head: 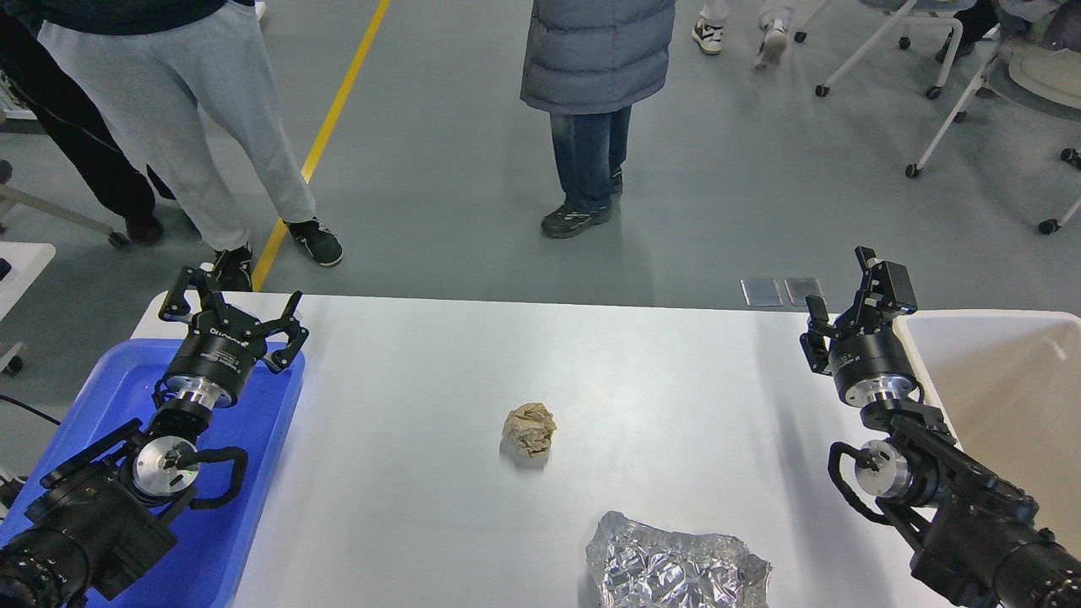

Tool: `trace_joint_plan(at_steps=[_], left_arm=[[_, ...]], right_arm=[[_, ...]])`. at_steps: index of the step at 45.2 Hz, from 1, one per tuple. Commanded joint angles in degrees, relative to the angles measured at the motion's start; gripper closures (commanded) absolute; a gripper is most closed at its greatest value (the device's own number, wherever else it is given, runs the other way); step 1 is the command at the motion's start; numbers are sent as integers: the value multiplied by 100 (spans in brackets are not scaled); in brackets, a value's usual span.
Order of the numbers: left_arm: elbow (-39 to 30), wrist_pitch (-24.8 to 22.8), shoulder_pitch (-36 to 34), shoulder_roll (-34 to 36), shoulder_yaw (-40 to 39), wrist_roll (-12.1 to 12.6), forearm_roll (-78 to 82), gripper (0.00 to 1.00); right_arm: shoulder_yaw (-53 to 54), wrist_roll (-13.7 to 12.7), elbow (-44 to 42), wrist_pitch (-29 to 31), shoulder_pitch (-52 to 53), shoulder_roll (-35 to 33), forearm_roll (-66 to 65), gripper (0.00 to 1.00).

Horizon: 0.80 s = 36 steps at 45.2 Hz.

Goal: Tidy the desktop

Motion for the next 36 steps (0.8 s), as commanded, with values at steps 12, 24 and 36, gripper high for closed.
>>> trace_joint_plan(at_steps=[12, 24, 36], left_arm=[[-1, -1, 0, 0, 0, -9, -18, 0], [-1, -1, 0, 0, 0, -9, -18, 0], [-1, -1, 0, 0, 0, -9, -18, 0]], right_arm=[[2, -2, -9, -5, -8, 3, -1, 0], [2, -2, 26, 21, -8, 29, 8, 0], [2, -2, 0, 12, -17, 3, 8, 0]])
